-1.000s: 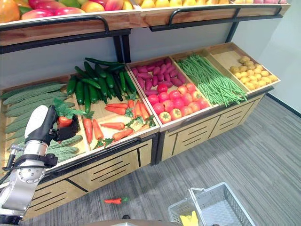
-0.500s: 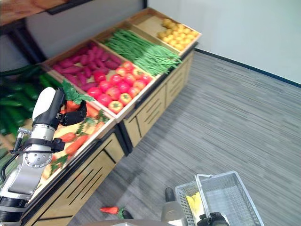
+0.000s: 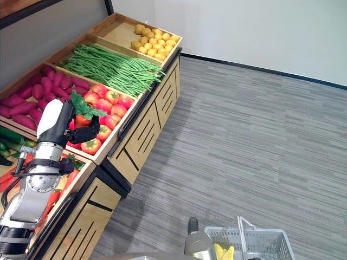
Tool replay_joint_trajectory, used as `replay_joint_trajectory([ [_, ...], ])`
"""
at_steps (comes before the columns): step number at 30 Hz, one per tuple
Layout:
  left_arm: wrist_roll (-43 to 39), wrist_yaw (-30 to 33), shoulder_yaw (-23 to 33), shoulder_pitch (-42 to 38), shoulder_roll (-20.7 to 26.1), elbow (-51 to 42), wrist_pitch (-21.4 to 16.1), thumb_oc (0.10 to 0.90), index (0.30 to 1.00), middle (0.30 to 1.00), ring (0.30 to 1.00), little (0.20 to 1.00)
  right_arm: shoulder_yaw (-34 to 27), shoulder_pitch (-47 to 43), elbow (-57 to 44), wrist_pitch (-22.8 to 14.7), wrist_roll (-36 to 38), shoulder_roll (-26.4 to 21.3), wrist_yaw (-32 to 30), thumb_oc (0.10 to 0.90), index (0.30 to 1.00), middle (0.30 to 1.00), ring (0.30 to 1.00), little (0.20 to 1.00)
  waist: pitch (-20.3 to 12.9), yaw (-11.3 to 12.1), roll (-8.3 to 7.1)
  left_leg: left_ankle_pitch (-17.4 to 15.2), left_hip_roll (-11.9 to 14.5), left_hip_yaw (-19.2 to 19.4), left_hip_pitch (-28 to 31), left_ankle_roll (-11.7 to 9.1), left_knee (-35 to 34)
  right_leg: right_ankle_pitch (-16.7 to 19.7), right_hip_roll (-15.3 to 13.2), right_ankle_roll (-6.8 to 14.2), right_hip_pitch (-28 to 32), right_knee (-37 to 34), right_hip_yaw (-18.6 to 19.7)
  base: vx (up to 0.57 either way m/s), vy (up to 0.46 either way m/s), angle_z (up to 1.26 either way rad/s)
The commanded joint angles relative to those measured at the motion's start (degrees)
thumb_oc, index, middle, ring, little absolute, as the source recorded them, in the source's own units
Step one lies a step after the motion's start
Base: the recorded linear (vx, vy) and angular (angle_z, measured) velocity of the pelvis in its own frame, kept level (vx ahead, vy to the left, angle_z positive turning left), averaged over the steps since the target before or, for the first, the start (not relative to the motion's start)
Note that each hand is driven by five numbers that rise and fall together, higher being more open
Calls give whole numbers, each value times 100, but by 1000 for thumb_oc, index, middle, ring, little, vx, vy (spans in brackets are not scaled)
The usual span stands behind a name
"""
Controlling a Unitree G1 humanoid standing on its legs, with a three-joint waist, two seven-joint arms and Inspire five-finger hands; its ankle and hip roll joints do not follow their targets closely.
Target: Get the vegetables into the basket
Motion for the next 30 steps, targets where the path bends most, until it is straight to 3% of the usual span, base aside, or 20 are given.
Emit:
replay_joint_trajectory([
  [1,8,196,444,-191,121,-529,-346,400,300,300,300,300,80,-46,105,-118,-58,-114,-63,400,300,300,300,300,-392,7,-26,-854,-70,-413,-263,307,743,-154,-561,761,-283,371,-112,48,-94,-6],
  [5,-58,204,383,-226,25,-490,-331,400,300,300,300,300,-15,-21,136,-116,-11,-213,-97,400,300,300,300,300,-392,-40,136,-635,-17,-503,-220,185,430,-276,-430,723,-267,374,-101,25,-97,9],
  [6,-74,208,337,-256,-20,-472,-333,400,300,300,300,300,-56,-20,135,-117,23,-268,-113,400,300,300,300,300,-345,-85,166,-401,48,-395,-287,132,353,-276,-392,618,-342,440,-185,12,-91,20],
  [8,-92,214,320,-257,-34,-457,-336,400,300,300,300,300,-65,-26,142,-118,32,-271,-119,400,300,300,300,300,-360,-65,239,-434,72,-589,-258,83,272,-412,-324,642,-339,454,-76,51,-70,17],
  [11,-121,241,298,-259,-102,-436,-316,400,300,300,300,300,-66,-15,105,-140,54,-333,-137,400,300,300,300,300,-297,-97,264,-244,259,-506,-367,-10,364,-529,-231,465,-449,631,-145,-19,-182,9],
  [13,-161,235,320,-233,-152,-417,-326,400,300,300,300,300,-26,-47,102,-158,49,-358,-129,400,300,300,300,300,-252,-51,241,-170,530,-579,-544,-156,915,-665,-93,325,-428,643,-140,63,-198,7],
  [14,-162,235,321,-232,-151,-418,-326,400,300,300,300,300,-25,-48,103,-158,49,-358,-129,400,300,300,300,300,-255,-53,246,-178,543,-582,-558,-161,935,-664,-86,320,-431,640,-143,69,-330,4],
  [15,-196,248,322,-212,-175,-387,-318,400,300,300,300,300,58,-71,75,-180,15,-395,-116,400,300,300,300,300,-143,76,152,163,893,-804,-859,-316,1759,-756,100,142,-307,580,-111,54,-308,0],
  [16,-201,254,316,-214,-178,-377,-308,400,300,300,300,300,77,-59,70,-180,15,-412,-118,400,300,300,300,300,-86,132,100,382,1008,-876,-981,-365,2003,-800,172,77,-231,538,-122,51,-320,-5],
  [17,-201,255,312,-220,-174,-375,-308,400,300,300,300,300,73,-60,69,-180,15,-407,-118,400,300,300,300,300,-79,128,106,383,1045,-904,-1008,-390,2050,-800,198,56,-221,525,-136,22,-226,-24],
  [18,-215,317,284,-252,-164,-343,-294,400,300,300,300,300,128,-85,38,-189,19,-466,-138,400,300,300,300,300,77,308,-9,665,986,-1600,-1410,-376,2495,-867,320,-62,-117,471,-62,27,-161,-30],
  [20,-172,392,333,-163,-178,-326,-277,400,300,300,300,300,233,-153,34,-202,-23,-479,-143,400,300,300,300,300,133,430,-133,363,480,-2358,-1855,-59,2313,-888,305,-34,-105,417,162,40,-69,-24],
  [21,-149,431,363,-121,-204,-316,-264,400,300,300,300,300,282,-175,37,-210,-53,-488,-143,400,300,300,300,300,162,483,-181,214,320,-2570,-2022,36,2083,-911,324,5,-73,383,307,85,18,-29],
  [23,-117,451,389,-66,-214,-317,-253,400,300,300,300,300,300,-178,42,-202,-82,-488,-142,400,300,300,300,300,158,509,-218,186,320,-2614,-2131,65,1823,-913,336,32,-48,343,380,101,21,-39],
  [25,-86,453,425,46,-210,-352,-273,400,300,300,300,300,318,-155,30,-198,-130,-535,-149,400,300,300,300,300,187,607,-239,411,367,-2738,-2337,8,1266,-937,375,47,34,280,549,188,102,-42],
  [26,-133,515,443,114,-216,-388,-318,400,300,300,300,300,356,-184,-16,-213,-161,-615,-174,400,300,300,300,300,346,835,-191,851,176,-3375,-2689,-65,728,-1021,443,34,161,253,792,293,171,-27],
  [27,-125,563,453,127,-204,-406,-357,400,300,300,300,300,443,-267,-29,-227,-203,-642,-177,400,300,300,300,300,415,953,-177,904,-51,-3880,-2784,-71,619,-1045,469,15,208,270,1011,260,173,-41],
  [29,-130,694,504,199,-190,-389,-345,400,300,300,300,300,581,-414,-12,-255,-280,-613,-186,400,300,300,300,300,438,946,-107,813,-152,-4195,-2644,-7,517,-1067,590,30,159,347,1356,88,87,-95],
  [30,-119,693,607,339,-195,-434,-328,400,300,300,300,300,657,-417,-34,-266,-295,-564,-180,400,300,300,300,300,404,930,-107,725,-36,-4028,-2492,7,455,-1082,679,22,115,363,1546,23,48,-99],
])
